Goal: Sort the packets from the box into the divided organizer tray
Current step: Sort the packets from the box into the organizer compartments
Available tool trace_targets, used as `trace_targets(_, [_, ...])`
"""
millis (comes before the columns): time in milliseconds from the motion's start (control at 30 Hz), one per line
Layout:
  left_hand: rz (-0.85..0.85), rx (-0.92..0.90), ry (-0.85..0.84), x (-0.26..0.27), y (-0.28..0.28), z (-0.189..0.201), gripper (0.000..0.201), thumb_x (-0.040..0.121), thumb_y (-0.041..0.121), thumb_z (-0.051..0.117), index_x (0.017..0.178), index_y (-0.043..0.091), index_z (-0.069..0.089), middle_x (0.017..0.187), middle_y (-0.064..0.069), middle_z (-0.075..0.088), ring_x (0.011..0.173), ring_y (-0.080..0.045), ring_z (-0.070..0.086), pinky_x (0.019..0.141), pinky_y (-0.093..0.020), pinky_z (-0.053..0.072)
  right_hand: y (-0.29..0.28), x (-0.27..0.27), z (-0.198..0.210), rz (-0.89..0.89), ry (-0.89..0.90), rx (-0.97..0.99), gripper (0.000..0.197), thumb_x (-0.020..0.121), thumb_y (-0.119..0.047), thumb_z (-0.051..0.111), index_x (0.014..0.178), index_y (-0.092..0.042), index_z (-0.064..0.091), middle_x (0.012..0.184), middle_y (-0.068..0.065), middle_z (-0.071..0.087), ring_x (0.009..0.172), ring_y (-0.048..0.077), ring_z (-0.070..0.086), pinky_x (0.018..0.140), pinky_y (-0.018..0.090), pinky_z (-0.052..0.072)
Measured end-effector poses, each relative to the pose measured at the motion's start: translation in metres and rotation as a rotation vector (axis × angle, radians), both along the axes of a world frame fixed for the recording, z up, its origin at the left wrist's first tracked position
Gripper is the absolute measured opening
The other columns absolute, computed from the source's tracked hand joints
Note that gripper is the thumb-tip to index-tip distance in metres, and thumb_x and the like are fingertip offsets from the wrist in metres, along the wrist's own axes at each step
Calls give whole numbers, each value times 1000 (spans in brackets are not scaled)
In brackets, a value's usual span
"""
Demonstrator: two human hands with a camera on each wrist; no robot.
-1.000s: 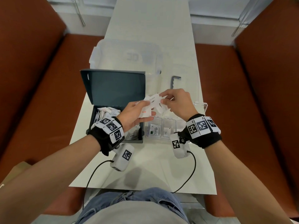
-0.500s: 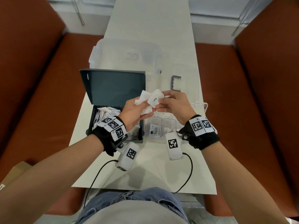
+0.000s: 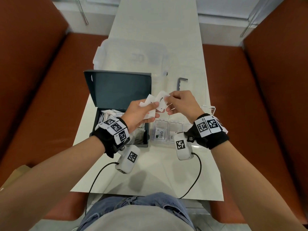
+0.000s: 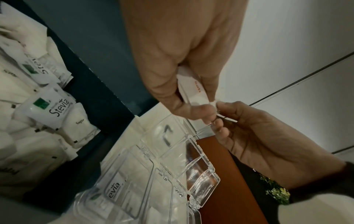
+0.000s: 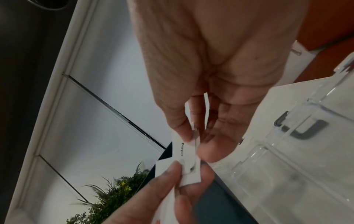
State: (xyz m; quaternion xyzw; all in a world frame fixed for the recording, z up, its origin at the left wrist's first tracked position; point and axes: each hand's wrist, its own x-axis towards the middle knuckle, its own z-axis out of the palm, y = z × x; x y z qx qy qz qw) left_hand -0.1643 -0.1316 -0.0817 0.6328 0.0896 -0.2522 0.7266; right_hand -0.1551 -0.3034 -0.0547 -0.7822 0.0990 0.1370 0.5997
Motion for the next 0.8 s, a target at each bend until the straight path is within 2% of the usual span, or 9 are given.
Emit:
trace_targets(100, [9, 12, -6, 0, 0, -1, 26, 90, 26, 66, 111, 10, 67, 97, -8, 75, 74, -13, 70, 63, -23, 55, 1, 0, 2, 1, -56, 14, 11, 92, -8, 58, 96, -6, 68, 81, 11, 68, 59, 15, 63, 58, 28, 58])
trace_targets(267, [26, -19, 18, 1, 0, -2, 28, 91, 25, 66, 112, 7, 66, 91, -6, 75, 72, -12, 69, 60, -21, 53, -3, 1, -1, 7, -77, 8, 17, 89, 0, 61, 104, 0, 68, 78, 6, 67, 60, 13, 59, 59, 24, 57])
trace_targets(433, [39, 10, -4, 2, 0, -5, 21, 91, 22, 66, 106, 9, 68, 89, -5, 76, 71, -13, 70, 59, -21, 53, -5, 2, -2, 12, -72, 19, 19, 87, -1, 64, 105, -1, 69, 78, 5, 68, 59, 11, 59, 59, 23, 57])
trace_targets(567, [42, 28, -15, 3, -1, -6, 15, 91, 22, 65, 102, 12, 68, 86, -3, 76, 70, -12, 71, 59, -21, 54, -6, 4, -3, -18, -60, 54, 15, 89, -5, 64, 103, -3, 70, 79, 7, 68, 56, 10, 58, 56, 21, 55])
trace_targets(667, [19, 35, -13, 3, -2, -6, 19, 92, 24, 64, 106, 11, 67, 88, -4, 76, 72, -12, 70, 61, -21, 54, -8, 5, -5, -25, -72, 34, 13, 88, -6, 66, 100, -2, 70, 78, 8, 67, 56, 11, 57, 54, 21, 54])
trace_targets(800, [0, 35, -4, 3, 2, -7, 25, 93, 28, 62, 111, 12, 69, 98, -7, 75, 79, -13, 67, 66, -20, 53, -27, 10, -10, -85, -120, -131, 9, 86, -8, 69, 93, -6, 72, 71, 2, 67, 53, 12, 57, 51, 20, 51])
